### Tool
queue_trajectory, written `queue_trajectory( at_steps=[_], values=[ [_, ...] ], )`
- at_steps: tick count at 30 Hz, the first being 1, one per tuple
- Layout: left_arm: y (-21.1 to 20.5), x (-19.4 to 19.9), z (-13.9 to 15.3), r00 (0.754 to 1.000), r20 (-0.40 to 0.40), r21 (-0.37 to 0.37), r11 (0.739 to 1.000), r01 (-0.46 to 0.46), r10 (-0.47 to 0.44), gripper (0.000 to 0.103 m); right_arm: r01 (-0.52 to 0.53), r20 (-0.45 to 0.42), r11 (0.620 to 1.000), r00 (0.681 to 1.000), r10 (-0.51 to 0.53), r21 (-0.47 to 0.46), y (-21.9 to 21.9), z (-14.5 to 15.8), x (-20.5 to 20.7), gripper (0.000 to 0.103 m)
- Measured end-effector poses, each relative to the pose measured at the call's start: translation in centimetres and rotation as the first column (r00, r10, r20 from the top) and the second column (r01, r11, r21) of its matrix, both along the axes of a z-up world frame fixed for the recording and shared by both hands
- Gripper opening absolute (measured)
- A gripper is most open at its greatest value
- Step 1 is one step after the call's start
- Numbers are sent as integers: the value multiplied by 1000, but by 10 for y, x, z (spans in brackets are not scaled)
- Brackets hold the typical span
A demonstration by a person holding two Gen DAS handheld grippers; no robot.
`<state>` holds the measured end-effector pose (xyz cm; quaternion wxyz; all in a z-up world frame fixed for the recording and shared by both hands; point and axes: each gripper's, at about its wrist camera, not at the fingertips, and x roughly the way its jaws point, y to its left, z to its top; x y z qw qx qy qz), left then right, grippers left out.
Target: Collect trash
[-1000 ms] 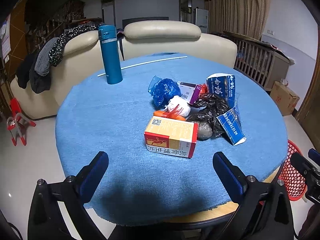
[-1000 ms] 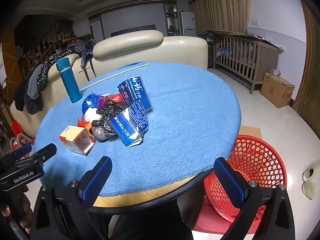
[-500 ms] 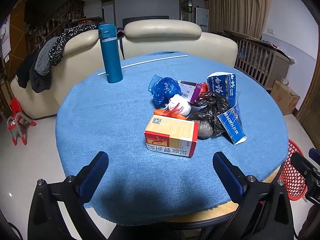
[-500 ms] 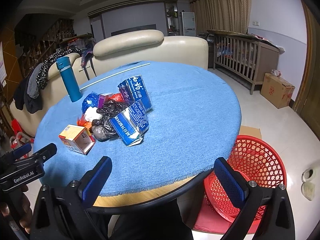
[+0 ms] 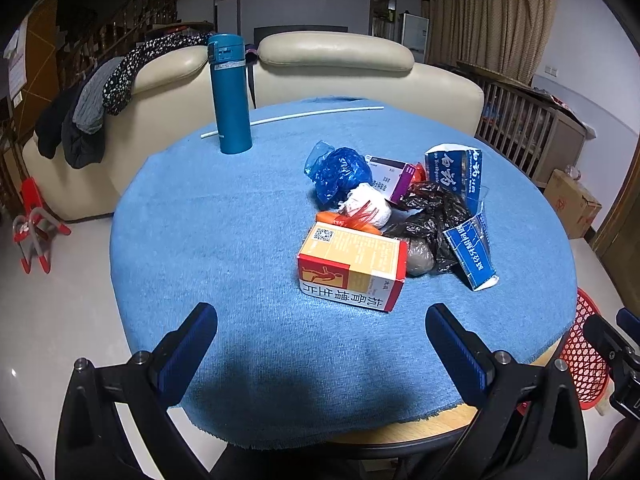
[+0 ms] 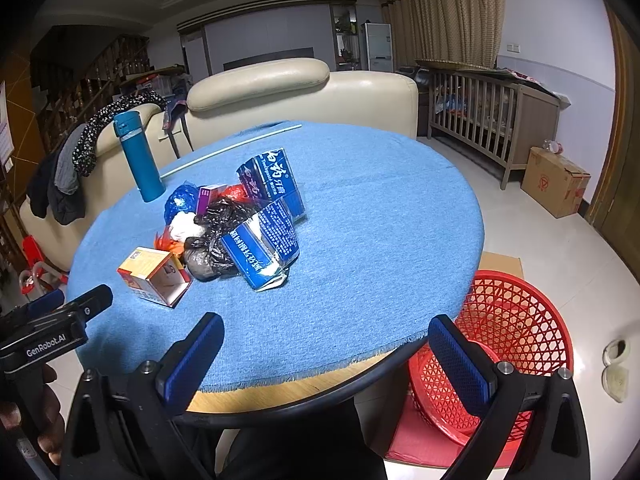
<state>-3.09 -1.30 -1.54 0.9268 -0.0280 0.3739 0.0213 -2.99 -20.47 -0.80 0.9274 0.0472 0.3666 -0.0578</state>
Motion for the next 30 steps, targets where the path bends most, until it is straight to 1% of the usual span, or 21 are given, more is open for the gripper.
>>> queue_trajectory(
  at_steps=[30],
  values=[
    [-1,0,-9,999,-32,-10,1000,7,-8,103,-7,-14,1000,1000,7,2,1,-5,1,103]
  ],
)
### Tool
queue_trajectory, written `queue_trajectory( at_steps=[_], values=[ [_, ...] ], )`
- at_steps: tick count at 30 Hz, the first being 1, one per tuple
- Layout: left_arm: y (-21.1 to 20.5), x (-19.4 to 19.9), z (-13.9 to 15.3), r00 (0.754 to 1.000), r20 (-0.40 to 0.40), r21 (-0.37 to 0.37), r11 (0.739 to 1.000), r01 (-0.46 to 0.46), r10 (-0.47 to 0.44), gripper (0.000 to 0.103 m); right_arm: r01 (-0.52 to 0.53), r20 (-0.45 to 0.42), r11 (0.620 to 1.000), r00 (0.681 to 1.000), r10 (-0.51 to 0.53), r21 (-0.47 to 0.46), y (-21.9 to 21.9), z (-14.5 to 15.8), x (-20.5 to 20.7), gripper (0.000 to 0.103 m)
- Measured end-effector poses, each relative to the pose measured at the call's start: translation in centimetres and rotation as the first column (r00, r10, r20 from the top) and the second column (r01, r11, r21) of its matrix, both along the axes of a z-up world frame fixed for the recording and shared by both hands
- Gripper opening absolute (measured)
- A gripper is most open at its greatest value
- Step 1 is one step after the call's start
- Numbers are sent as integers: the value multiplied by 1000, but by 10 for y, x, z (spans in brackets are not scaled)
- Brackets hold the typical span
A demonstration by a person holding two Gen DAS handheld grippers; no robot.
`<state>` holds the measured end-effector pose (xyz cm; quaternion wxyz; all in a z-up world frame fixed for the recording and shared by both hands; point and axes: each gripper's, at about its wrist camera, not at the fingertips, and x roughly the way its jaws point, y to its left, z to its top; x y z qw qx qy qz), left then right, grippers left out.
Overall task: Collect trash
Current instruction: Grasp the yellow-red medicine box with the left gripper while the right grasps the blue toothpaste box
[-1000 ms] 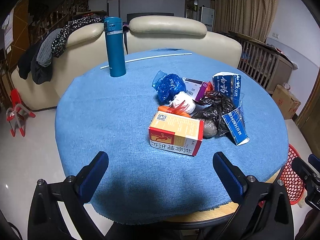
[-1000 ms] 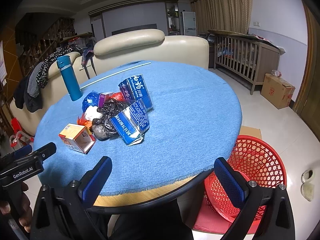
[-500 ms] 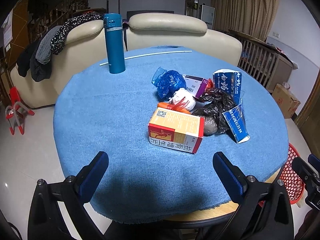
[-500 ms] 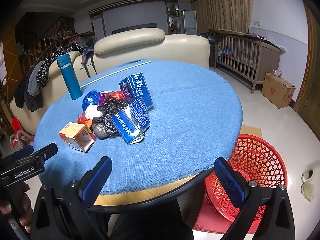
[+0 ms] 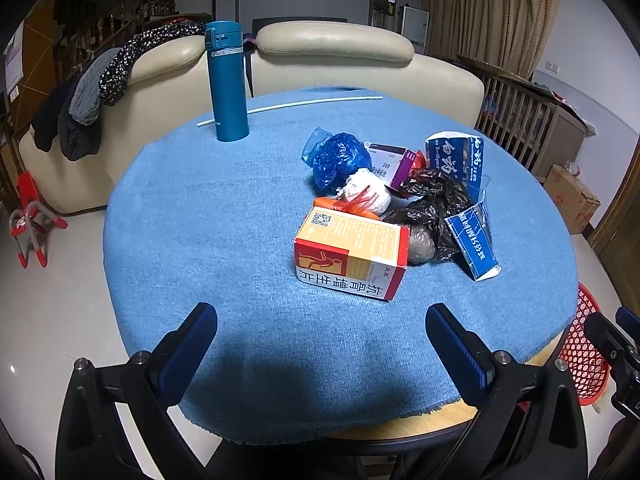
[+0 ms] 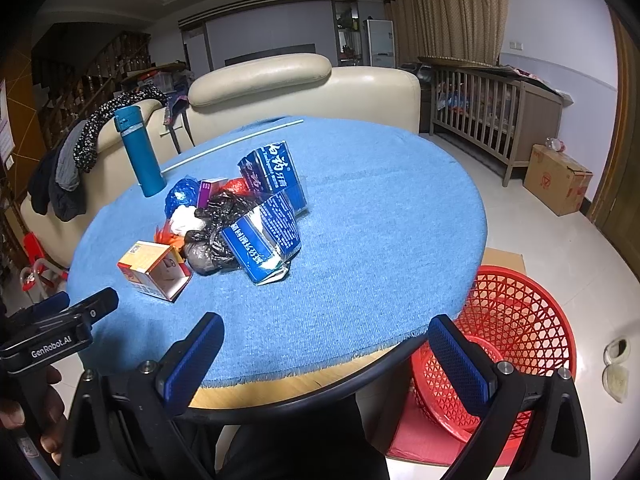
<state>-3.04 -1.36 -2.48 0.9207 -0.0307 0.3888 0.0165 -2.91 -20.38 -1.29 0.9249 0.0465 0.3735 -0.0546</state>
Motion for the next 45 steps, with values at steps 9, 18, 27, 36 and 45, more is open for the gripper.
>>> queue_trajectory(
  at_steps=[9,18,27,36,45],
  values=[
    [8,9,-8,1000,-19,-21,1000,-17,17,103,-82,-17,997,996,82,10,-2,-7,19,103],
    [17,20,-20,998,-54,-48,998,-33,31,103,-217,-81,975,972,220,50,9,-30,92,103],
    [13,40,-24,997,-74,-62,998,-15,10,103,-285,-165,959,945,281,0,24,-59,158,103],
    [-4,69,-23,997,-73,-38,999,9,-11,103,-314,-153,947,935,320,64,25,-72,175,79],
    [-2,72,-23,997,-70,-40,999,-17,14,103,-250,-68,954,962,264,166,-6,-49,140,79]
  ],
)
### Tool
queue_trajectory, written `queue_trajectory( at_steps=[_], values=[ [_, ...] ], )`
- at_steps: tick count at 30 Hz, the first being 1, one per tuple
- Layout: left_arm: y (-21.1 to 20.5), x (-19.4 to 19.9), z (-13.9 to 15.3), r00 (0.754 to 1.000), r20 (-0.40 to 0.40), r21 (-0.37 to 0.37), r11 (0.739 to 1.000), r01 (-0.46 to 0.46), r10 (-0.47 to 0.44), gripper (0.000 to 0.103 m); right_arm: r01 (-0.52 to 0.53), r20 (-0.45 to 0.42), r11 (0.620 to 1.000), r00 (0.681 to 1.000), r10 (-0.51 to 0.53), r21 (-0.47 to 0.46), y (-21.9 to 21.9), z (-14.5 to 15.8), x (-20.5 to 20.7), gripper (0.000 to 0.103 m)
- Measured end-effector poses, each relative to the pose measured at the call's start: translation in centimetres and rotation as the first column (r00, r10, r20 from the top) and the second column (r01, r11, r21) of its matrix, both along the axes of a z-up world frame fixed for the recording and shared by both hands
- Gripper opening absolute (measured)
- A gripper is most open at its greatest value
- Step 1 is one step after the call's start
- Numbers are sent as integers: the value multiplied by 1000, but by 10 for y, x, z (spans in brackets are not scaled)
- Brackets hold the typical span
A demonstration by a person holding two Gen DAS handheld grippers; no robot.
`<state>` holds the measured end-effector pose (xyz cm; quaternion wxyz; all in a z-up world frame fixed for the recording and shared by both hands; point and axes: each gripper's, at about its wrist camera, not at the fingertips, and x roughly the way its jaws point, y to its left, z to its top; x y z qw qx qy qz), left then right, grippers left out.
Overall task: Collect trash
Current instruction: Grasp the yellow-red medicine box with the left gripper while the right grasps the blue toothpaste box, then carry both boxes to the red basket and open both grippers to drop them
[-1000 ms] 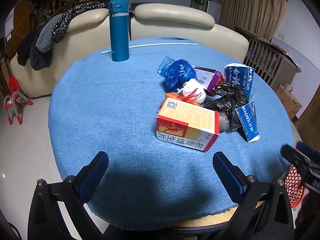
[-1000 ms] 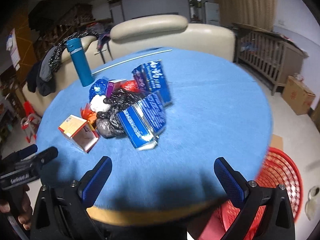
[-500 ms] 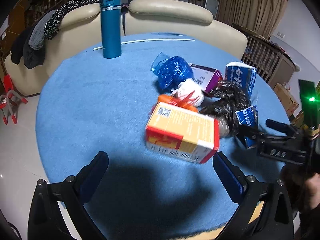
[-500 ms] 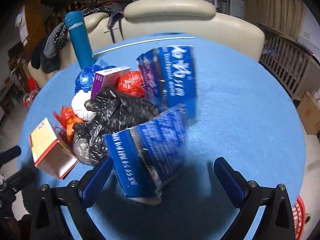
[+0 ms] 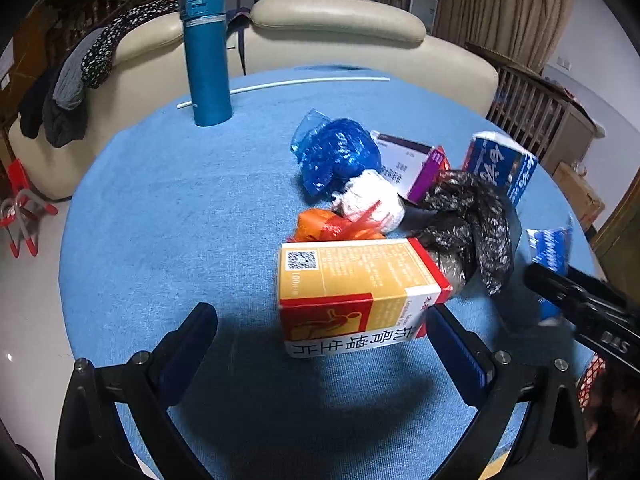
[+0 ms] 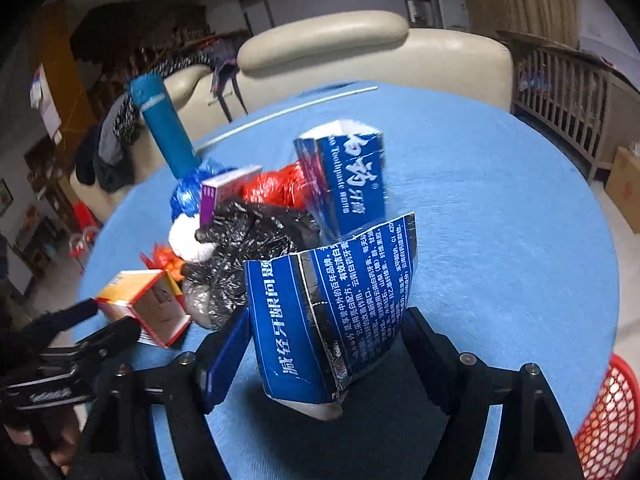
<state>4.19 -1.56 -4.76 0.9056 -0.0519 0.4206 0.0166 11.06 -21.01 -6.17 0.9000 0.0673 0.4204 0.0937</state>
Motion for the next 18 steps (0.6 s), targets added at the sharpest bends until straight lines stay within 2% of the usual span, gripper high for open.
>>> queue_trajectory(
  at_steps=[3,8,14,18],
  values=[
    [-3,2,0,1000,-3,3,1000,7,-7,103,16,8,1000,1000,-16,27,-6,6,-11,79],
    [-18,15,-6,999,-25,60,998,28,-26,103,30,11,998,999,-31,61,-15,14,-29,79],
    [-13,25,-11,998,-58,37,999,12,-10,103,44,7,996,999,-44,73,-19,15,-40,79],
    [-16,13,3,999,-30,22,1000,15,-14,103,55,9,996,998,-56,76,-22,15,-44,79]
  ],
)
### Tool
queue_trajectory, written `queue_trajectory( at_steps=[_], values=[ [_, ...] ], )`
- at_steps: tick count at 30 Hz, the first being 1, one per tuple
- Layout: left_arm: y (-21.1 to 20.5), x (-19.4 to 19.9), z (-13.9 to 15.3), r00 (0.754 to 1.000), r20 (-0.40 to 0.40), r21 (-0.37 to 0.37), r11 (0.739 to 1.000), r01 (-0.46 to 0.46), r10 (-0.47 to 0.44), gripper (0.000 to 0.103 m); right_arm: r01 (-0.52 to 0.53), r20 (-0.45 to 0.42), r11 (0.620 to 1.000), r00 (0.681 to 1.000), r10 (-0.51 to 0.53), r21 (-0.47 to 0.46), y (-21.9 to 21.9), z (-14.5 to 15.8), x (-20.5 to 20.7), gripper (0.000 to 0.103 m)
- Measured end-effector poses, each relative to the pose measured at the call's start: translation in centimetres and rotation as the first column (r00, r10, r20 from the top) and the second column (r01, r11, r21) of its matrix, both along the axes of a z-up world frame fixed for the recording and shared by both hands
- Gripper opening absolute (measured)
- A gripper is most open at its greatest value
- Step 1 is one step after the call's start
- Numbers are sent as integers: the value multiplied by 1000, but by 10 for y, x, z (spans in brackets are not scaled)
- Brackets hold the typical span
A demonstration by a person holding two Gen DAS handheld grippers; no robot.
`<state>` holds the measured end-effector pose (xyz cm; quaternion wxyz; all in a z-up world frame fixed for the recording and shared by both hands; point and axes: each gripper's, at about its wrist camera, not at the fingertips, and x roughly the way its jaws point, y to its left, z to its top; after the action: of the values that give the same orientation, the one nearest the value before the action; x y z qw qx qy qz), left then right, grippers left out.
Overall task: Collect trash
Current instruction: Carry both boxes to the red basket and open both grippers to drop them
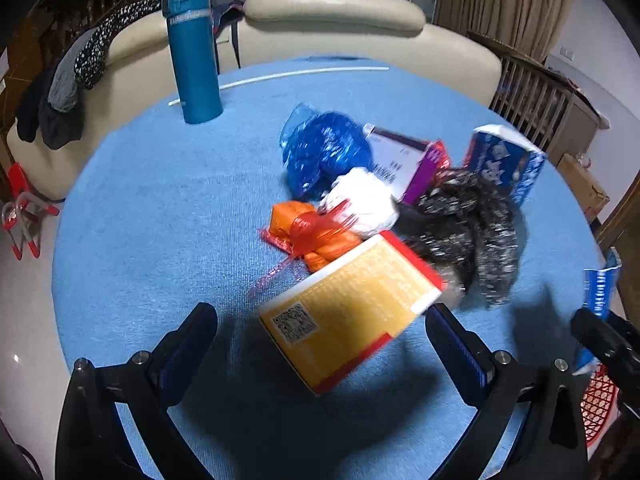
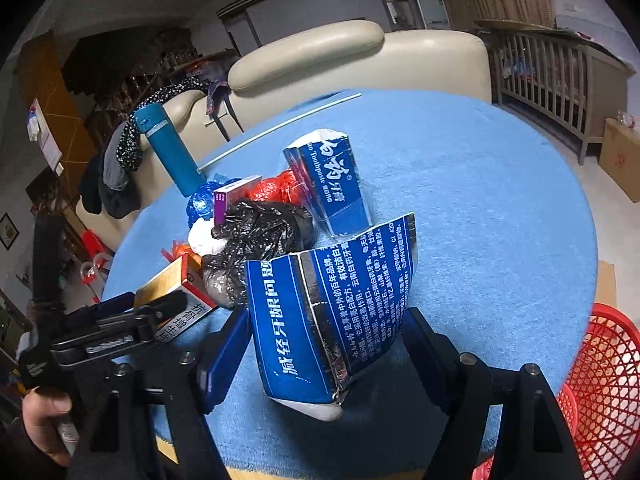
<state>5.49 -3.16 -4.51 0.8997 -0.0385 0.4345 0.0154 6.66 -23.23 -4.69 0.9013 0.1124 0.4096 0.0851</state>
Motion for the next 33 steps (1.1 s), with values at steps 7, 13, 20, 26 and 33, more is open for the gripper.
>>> queue_trajectory(
  at_steps=[7,13,20,26,33],
  values=[
    [-3,3,10,993,44,85,991,103,-107,103,-1,2,1000,1000,1,6,0,2,-3,79],
    [10,23,-3,971,-30,57,970,238,-237,103,-8,5,1000,1000,8,9,2,2,-6,79],
    [2,17,-6,959,-47,-1,960,281,-281,51,-7,9,1000,1000,7,15,3,1,-6,79],
    [-5,-15,9,970,1,-21,970,241,-241,51,9,12,999,1000,-10,34,-1,2,-15,79],
    [-21,-35,39,961,75,-22,963,268,-266,51,58,39,997,997,-60,58,-20,13,-43,79]
  ],
)
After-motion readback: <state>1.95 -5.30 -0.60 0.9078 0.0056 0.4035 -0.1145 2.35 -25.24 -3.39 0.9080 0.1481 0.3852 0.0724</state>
